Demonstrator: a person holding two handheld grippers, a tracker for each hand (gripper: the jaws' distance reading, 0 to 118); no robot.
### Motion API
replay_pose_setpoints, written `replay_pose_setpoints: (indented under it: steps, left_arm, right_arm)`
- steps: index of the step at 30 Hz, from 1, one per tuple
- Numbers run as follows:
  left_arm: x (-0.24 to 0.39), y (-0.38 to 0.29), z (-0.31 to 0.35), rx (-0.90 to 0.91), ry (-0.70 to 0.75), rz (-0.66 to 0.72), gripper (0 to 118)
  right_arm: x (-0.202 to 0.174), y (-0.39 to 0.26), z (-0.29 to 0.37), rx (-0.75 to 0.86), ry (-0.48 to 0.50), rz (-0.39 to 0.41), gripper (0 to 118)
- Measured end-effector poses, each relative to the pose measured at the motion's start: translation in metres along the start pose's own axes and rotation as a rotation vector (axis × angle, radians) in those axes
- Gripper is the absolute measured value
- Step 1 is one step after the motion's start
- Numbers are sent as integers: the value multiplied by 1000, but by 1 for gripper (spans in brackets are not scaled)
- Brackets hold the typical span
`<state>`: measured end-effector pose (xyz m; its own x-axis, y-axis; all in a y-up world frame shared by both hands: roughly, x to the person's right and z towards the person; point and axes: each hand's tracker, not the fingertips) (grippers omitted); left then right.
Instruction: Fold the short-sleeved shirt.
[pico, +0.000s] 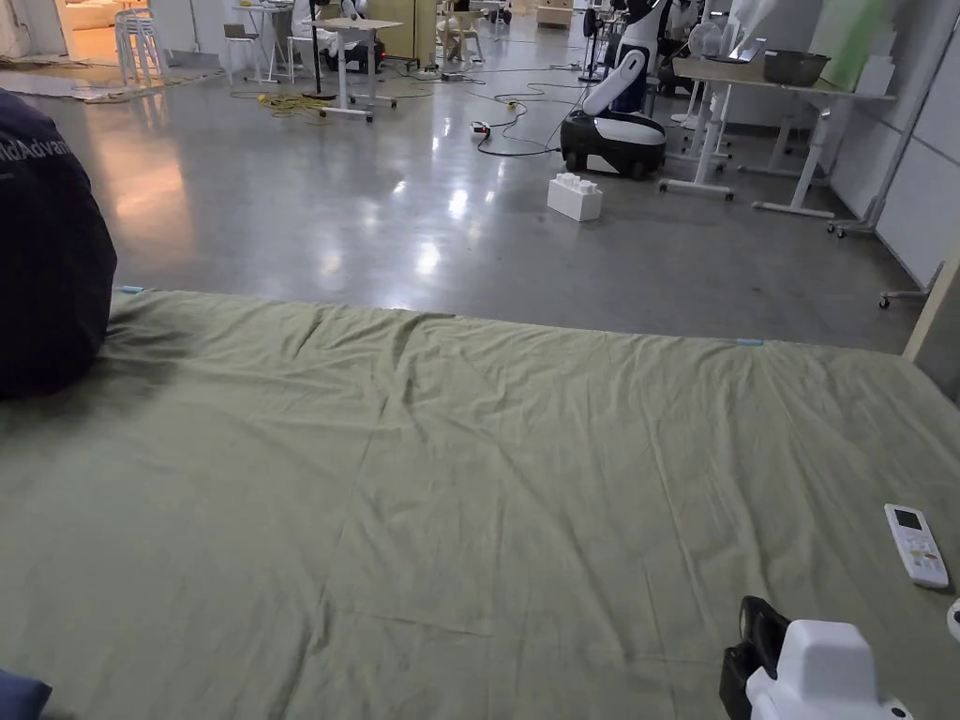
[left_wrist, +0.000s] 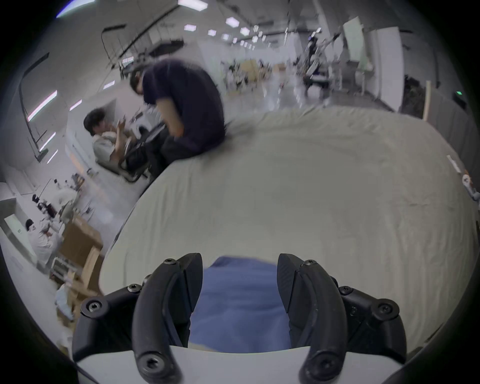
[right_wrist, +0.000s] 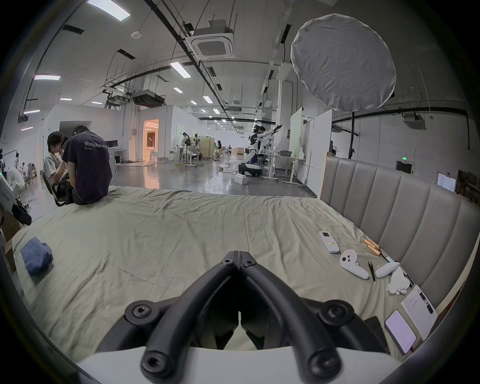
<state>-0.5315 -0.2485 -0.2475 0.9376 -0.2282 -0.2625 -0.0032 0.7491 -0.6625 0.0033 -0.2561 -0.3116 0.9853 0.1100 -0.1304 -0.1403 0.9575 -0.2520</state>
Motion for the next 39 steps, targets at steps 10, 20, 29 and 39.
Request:
replay_pose_setpoints:
  steps: [10,20,29,39]
  left_arm:
    - [159,-10,36,365,-178,-4,58]
    - [242,5,54,487,-185,109,7]
    - [258,6,68,525,-155,175,5]
    - [256,11,69,550,-157,164,5]
  right_arm:
    - [-9,-3,-7,7,15,-42,1]
    - [-5,-9,-13,29,-9,-62,1]
    - [3,-13,-13,47,-18,-57,1]
    - [7,-9,-9,69,-18,-78,1]
